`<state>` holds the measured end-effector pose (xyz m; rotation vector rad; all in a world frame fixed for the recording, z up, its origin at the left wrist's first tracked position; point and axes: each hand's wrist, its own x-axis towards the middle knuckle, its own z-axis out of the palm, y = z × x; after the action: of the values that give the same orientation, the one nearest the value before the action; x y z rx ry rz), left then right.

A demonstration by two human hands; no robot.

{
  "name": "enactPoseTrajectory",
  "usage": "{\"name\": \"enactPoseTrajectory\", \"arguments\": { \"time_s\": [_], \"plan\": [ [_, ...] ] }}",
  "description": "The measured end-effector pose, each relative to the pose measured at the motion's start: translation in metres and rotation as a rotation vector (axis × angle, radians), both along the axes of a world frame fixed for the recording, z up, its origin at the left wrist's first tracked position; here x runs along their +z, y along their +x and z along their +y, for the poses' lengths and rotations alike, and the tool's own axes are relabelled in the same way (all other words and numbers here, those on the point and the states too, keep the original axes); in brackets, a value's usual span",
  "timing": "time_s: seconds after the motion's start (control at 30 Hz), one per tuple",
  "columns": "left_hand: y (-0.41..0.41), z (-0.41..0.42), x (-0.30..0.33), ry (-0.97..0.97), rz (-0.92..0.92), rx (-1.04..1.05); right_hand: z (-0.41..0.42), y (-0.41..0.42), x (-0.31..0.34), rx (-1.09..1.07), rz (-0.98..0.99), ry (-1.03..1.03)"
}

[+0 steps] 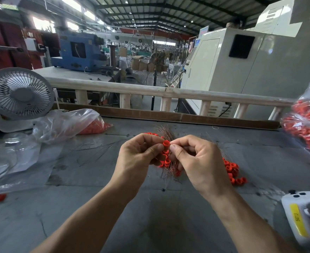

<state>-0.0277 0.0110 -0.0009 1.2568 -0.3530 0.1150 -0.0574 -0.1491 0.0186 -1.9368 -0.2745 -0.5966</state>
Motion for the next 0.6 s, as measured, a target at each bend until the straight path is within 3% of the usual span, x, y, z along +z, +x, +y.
{"name": "enactPoseTrajectory", "arguments": {
  "time_s": [0.6],
  "plan": [
    [-0.0006, -0.0020, -0.0009, 0.098, 0.023, 0.047, -0.0021, 0.0009, -0.0027, -0.047, 0.002, -0.115]
  ]
}}
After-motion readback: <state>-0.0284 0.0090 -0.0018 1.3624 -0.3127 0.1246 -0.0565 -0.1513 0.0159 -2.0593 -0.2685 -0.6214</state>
